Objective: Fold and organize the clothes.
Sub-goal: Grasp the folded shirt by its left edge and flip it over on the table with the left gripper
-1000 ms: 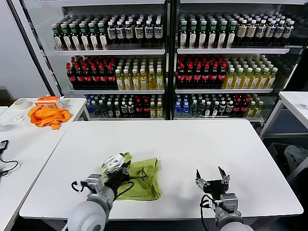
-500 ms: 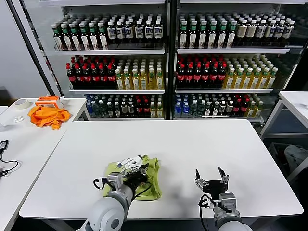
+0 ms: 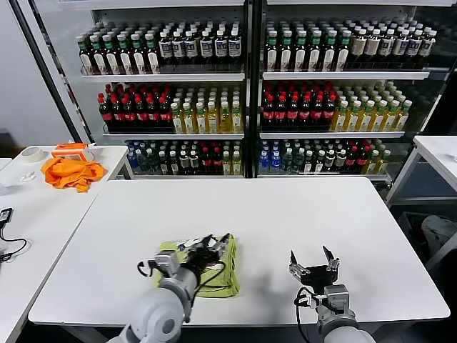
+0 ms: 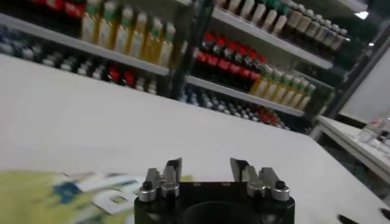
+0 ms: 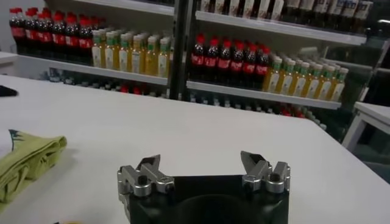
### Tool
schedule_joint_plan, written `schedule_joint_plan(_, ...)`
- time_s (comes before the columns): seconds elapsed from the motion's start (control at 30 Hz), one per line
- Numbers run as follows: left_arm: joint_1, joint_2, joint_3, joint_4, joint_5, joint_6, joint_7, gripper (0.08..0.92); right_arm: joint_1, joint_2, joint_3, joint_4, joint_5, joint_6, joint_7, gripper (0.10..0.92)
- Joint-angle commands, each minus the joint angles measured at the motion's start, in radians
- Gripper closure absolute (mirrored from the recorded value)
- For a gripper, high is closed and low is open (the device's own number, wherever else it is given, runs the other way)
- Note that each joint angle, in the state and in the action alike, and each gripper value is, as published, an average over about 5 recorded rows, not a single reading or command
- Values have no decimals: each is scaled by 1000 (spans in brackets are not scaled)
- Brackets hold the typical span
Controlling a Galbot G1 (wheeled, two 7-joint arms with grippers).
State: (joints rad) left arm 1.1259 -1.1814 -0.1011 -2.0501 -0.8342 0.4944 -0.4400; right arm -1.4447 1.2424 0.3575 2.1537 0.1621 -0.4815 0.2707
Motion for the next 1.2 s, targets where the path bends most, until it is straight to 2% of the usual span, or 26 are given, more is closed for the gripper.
schedule_joint_plan(0.03,170,192,-259,72,220,-45,60,411,10,-2,-5,-7,1,2,-1,203)
schedule_joint_plan(0.2,220,158,-261,125,247,-11,48,264,20,-7,-17,-10,1,2,-1,203)
schedule_joint_plan(0.3,220,133,-249,125,239,10,43,205,20,-11,-16,-10,0,2,-1,203)
schedule_joint_plan(0.6,212,109,-233,137,199,-9,0,177,12,-14,-5,-7,1,5,-2,203)
schedule_joint_plan(0.77,231,117,-232,118,180,-27,11,177,14,-12,-4,-9,1,6,-2,203)
schedule_joint_plan(0.93,236,108,-216,107,170,-33,35,198,15,-8,-5,-8,0,7,-2,203)
schedule_joint_plan(1.2,232,91,-197,116,173,-55,61,414,13,-8,-1,-4,0,6,-2,203)
